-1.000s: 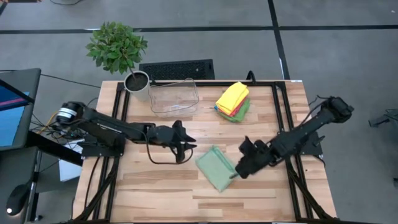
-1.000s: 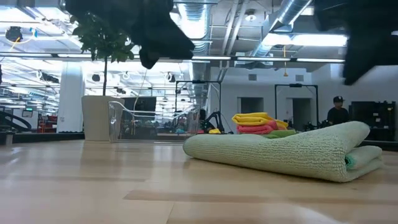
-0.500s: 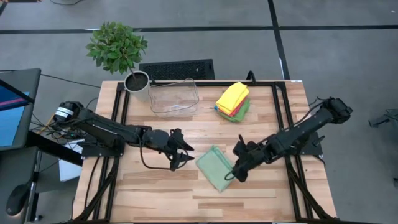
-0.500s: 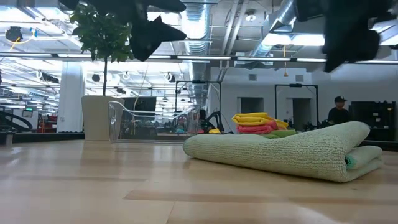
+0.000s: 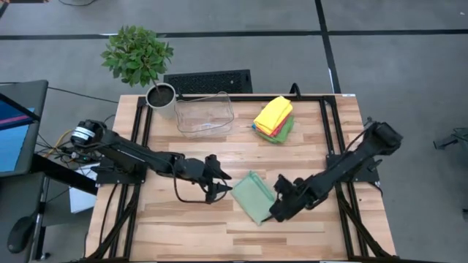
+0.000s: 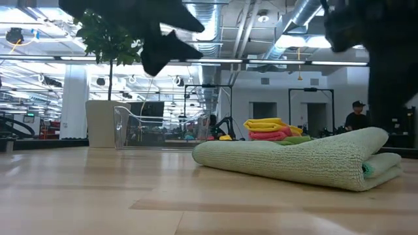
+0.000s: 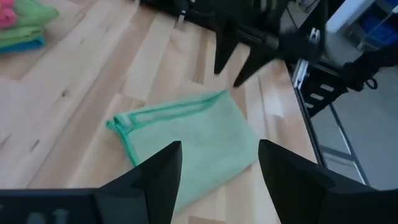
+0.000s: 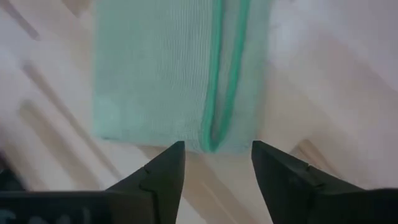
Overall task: Fold microfiber towels
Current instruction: Fold the light green microfiber cloth
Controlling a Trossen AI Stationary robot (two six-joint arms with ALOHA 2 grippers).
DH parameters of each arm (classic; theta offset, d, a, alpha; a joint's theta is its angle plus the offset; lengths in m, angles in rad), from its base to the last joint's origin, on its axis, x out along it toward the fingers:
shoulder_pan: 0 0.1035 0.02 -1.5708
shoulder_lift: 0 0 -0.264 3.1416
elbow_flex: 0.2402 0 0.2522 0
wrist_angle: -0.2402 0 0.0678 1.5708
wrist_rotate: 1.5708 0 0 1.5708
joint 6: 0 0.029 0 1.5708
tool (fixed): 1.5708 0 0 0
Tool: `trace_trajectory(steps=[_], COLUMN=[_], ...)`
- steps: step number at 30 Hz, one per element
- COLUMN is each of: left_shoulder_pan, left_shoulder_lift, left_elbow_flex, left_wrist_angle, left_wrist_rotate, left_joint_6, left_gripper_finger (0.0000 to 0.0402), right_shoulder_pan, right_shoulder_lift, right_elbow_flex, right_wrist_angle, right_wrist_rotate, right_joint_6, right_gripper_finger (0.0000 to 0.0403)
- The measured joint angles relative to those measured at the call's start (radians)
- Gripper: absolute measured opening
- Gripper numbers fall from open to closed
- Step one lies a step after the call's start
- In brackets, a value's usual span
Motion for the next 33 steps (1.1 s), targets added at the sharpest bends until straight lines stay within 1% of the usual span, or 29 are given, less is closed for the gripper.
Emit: trace_trajectory(steps=[2, 4, 5, 9, 12, 14, 17, 19, 21, 22, 24, 28, 31, 33], left_shoulder_pan=[0.000, 0.000, -0.001, -0.005, -0.006, -0.006, 0.006, 0.019, 0.035, 0.046, 0.069, 0.120, 0.124, 0.123], left_shoulder_lift=[0.032, 0.043, 0.055, 0.109, 0.149, 0.178, 0.220, 0.259, 0.299, 0.317, 0.354, 0.430, 0.467, 0.483], left_elbow_flex=[0.002, 0.000, -0.001, 0.000, 0.000, 0.000, -0.001, 0.000, 0.001, 0.002, 0.011, 0.075, 0.145, 0.199], left_wrist_angle=[0.042, 0.028, 0.047, 0.067, 0.083, 0.134, 0.195, 0.296, 0.402, 0.433, 0.446, 0.402, 0.333, 0.263], left_wrist_rotate=[-0.002, -0.007, -0.007, -0.008, -0.023, -0.042, -0.059, -0.011, 0.070, 0.093, 0.098, 0.095, 0.089, 0.050], left_joint_6=[-0.008, -0.008, -0.008, -0.012, -0.015, -0.003, 0.030, 0.070, 0.107, 0.122, 0.145, 0.207, 0.265, 0.321], left_gripper_finger=[0.0206, 0.0206, 0.0206, 0.0206, 0.0206, 0.0206, 0.0206, 0.0206, 0.0206, 0.0204, 0.0199, 0.0183, 0.0173, 0.0168], right_shoulder_pan=[0.010, 0.017, 0.019, 0.028, 0.049, 0.060, 0.086, 0.101, 0.105, 0.104, 0.093, 0.056, 0.006, -0.035], right_shoulder_lift=[0.062, 0.113, 0.137, 0.206, 0.213, 0.211, 0.178, 0.158, 0.136, 0.130, 0.119, 0.112, 0.114, 0.116], right_elbow_flex=[-0.001, 0.003, 0.007, 0.007, 0.010, 0.010, 0.005, 0.005, 0.005, 0.005, 0.005, 0.005, 0.005, 0.005], right_wrist_angle=[0.024, 0.063, 0.093, 0.119, 0.106, 0.085, -0.009, -0.062, -0.133, -0.157, -0.199, -0.199, -0.190, -0.195], right_wrist_rotate=[0.004, 0.017, 0.022, 0.015, 0.018, 0.016, -0.005, -0.003, 0.020, 0.039, 0.069, 0.088, 0.109, 0.109], right_joint_6=[0.009, 0.019, 0.019, 0.053, 0.091, 0.112, 0.151, 0.159, 0.159, 0.157, 0.124, -0.012, -0.137, -0.192], right_gripper_finger=[0.0208, 0.0204, 0.0203, 0.0197, 0.0191, 0.0187, 0.0180, 0.0175, 0.0171, 0.0169, 0.0167, 0.0166, 0.0166, 0.0164])
